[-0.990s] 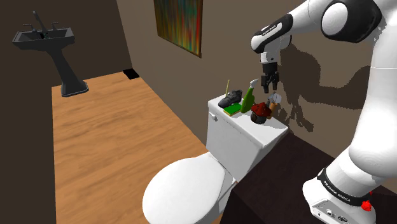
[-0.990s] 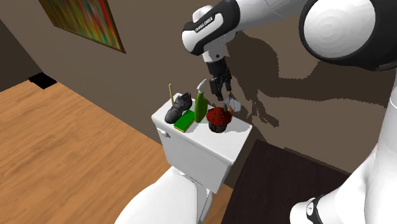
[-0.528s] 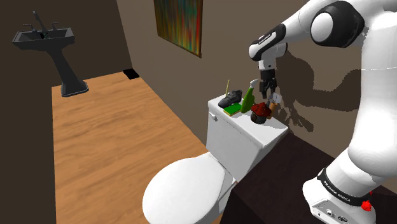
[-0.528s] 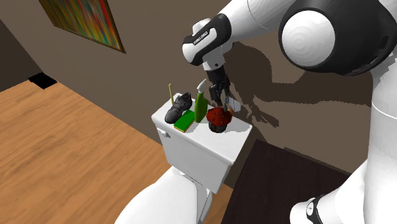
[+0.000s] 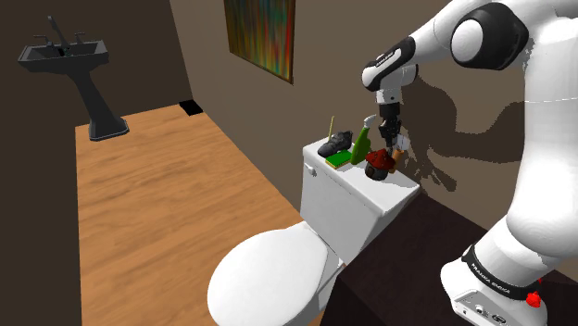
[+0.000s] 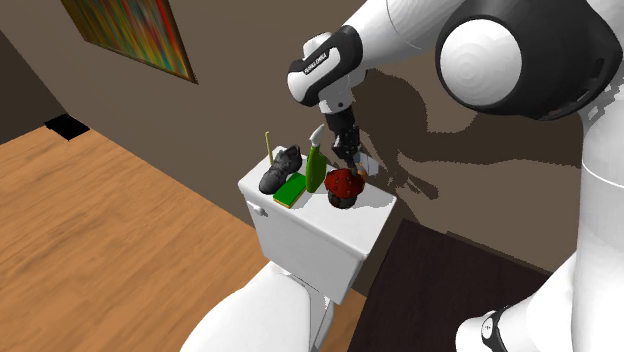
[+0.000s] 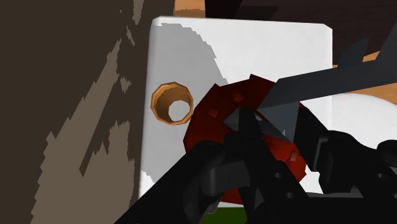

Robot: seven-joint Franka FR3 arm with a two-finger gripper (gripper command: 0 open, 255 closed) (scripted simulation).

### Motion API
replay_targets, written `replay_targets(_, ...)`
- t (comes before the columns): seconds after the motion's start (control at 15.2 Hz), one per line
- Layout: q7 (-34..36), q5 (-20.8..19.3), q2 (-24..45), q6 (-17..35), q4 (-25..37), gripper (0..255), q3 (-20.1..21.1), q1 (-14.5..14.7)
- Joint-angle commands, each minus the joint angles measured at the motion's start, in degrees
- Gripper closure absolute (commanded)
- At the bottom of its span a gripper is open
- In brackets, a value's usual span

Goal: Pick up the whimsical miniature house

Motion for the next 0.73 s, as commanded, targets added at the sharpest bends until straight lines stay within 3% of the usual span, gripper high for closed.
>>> replay_targets(0.0, -0.01, 0.02, 0.06, 0.03, 0.00, 255, 0.02, 0.00)
replay_targets(0.66, 0.23, -0.98, -3.06, -4.05, 1.09, 255, -0.55, 0.49)
